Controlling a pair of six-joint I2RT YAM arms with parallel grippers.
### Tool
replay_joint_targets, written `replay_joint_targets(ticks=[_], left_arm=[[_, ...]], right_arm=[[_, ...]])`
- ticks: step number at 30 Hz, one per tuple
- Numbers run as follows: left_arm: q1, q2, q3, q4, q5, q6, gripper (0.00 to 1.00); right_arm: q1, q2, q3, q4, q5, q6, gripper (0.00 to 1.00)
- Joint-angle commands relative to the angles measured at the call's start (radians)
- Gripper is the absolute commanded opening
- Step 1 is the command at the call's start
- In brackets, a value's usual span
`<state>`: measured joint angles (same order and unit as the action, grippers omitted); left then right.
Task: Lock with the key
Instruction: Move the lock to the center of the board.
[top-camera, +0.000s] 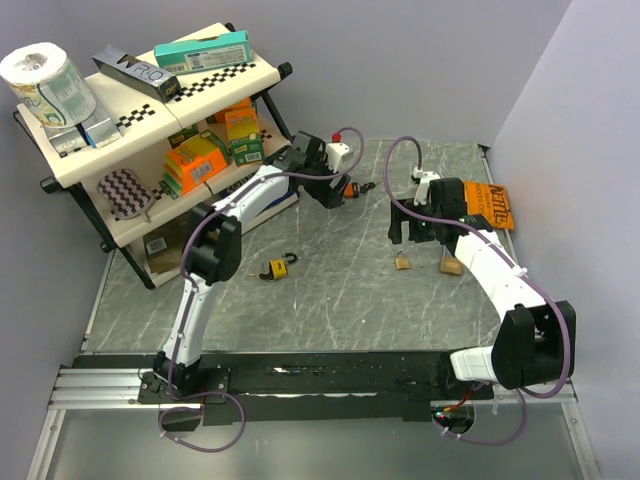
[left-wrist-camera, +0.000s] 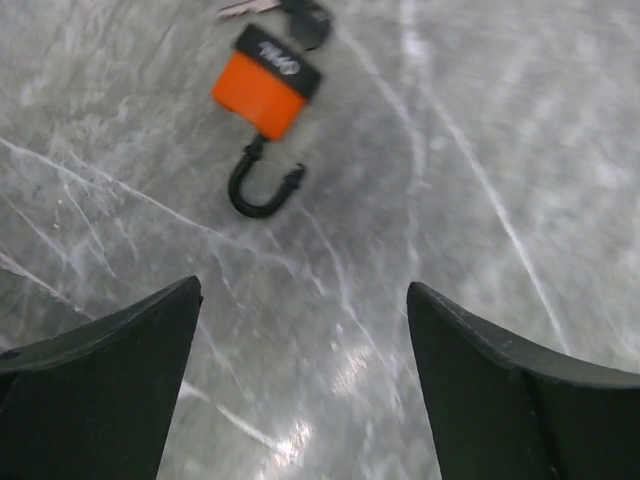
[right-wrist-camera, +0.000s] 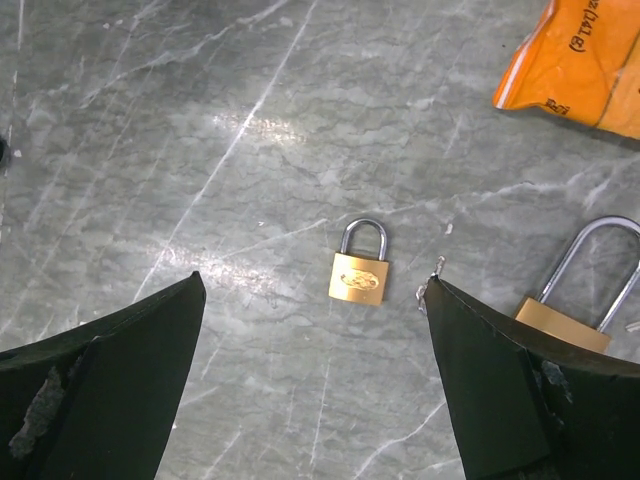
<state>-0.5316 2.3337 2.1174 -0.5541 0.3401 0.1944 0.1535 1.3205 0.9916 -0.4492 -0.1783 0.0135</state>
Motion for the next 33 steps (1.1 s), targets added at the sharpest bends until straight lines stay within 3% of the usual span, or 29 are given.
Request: replay_joint_targets(ticks=[1,5,12,30,33], left_arm=[[0.012,0.058,0.039,0.182,-0.064,-0.121,0.86],[0.015,0.140,0.087,0.213,-0.127,-0.138,0.77],[0.019,0.202,0.124,0.278,-0.174,-0.147,0.51],[-0.013,0.253,0.092,0.218,-0.138,-0.067,0.42],[-0.025,0.243,0.069,0.188,-0.132,-0.032,0.34]], right_arm=[[-0.020,-0.012,-0.005,0.023,-0.003,-0.001,1.00],[-0.025,0.003,0.010,0.012,-0.007,0.003,1.00],[-0.028,-0.003,0.001,0.014,-0.010,-0.003,1.00],[-0.045,0.013,-0.001,0.010,-0.024,0.000,1.00],[-0.048,0.009,-0.001,0.012,-0.026,0.000,1.00]])
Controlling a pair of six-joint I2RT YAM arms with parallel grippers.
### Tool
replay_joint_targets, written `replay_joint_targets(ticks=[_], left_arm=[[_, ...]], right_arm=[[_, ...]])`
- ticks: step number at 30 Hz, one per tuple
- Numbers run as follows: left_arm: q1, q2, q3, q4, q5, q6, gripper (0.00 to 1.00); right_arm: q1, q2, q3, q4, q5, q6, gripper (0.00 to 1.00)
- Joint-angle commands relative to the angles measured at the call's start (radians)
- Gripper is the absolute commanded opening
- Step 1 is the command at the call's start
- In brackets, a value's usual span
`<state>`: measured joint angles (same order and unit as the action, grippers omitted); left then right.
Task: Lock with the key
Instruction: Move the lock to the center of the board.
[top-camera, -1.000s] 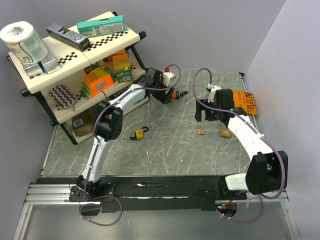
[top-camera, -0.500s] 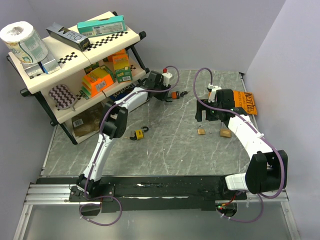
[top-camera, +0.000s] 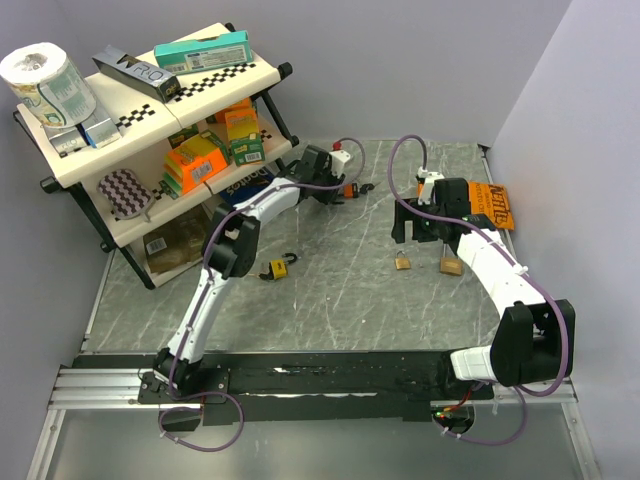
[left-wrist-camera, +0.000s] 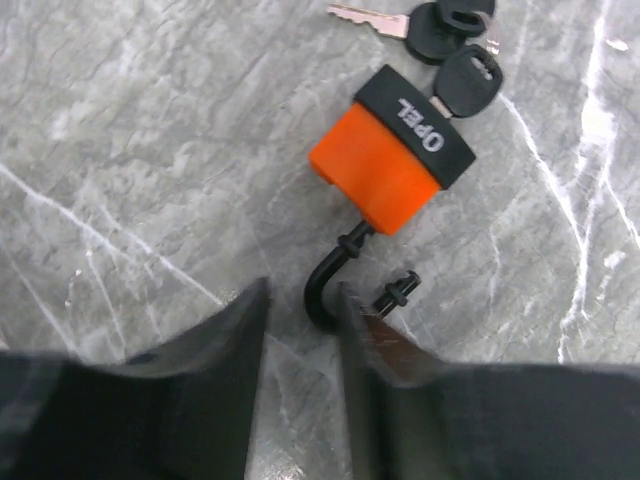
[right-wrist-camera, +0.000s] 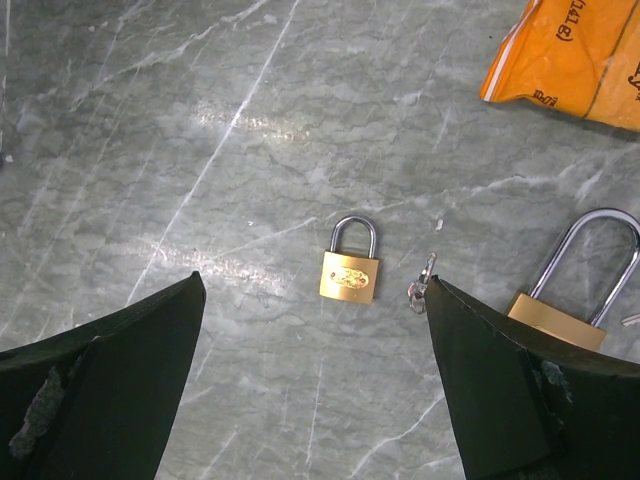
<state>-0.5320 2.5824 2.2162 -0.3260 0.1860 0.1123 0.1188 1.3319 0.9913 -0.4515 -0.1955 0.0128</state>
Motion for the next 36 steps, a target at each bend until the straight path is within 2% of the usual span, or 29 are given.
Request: replay_joint_targets(ticks=[1,4,5,6,11,14,23,30,32,33,34,35,36], left_arm=[[-0.026,-0.008,-0.035,-0.051,0.030,0.053,0.32],[-0.034,-0.053,-0.076,-0.116,0.078,0.073,0.17],[-0.037,-0.101,-0.137,-0.128,0.085,0.082,0.06],[-0.040,-0.134,-0.183,-0.124,0.093,0.107,0.01],[-0.046,-0.410,-0.548,-0.061,0.151,0.205,0.01],[-0.046,-0.534,-0.677,-0.047,0.197,0.217,0.01],[-0.046,-0.697,-0.777,-0.067,0.288,0.240,0.01],[-0.046,-0.735,-0.809,-0.090,0.317,0.283,0.01],[-0.046,-0.723,-0.819,-0.111,0.326,0.341,0.01],[-0.046,-0.717,-0.819,-0.143,0.343,0.369,0.10],[-0.046,-0.706,-0.816,-0.160,0.351,0.398,0.41],[-0.046,-0.703,-0.817,-0.168,0.351,0.444,0.56],[-0.046,-0.700,-0.819,-0.177,0.359,0.469,0.64]], right_arm=[[-0.015,-0.002,-0.002,0.014,-0.010,0.001,1.00],[-0.021,-0.005,-0.003,0.014,-0.010,-0.002,1.00],[-0.021,-0.010,-0.003,0.013,-0.012,-0.004,1.00],[-0.024,-0.013,-0.005,0.013,-0.012,-0.004,1.00],[-0.027,-0.042,-0.023,0.010,-0.063,-0.042,1.00],[-0.030,-0.056,-0.031,-0.003,-0.128,-0.082,1.00],[-0.034,-0.005,0.001,-0.075,-0.363,-0.140,0.99],[-0.034,0.050,0.010,-0.062,-0.489,-0.143,0.98],[-0.034,0.073,0.018,-0.069,-0.502,-0.142,0.98],[-0.034,0.078,0.023,-0.075,-0.507,-0.140,0.98],[-0.034,0.082,0.024,-0.073,-0.507,-0.139,0.98],[-0.033,0.081,0.023,-0.070,-0.509,-0.136,0.98],[-0.033,0.078,0.018,-0.067,-0.509,-0.134,0.98]])
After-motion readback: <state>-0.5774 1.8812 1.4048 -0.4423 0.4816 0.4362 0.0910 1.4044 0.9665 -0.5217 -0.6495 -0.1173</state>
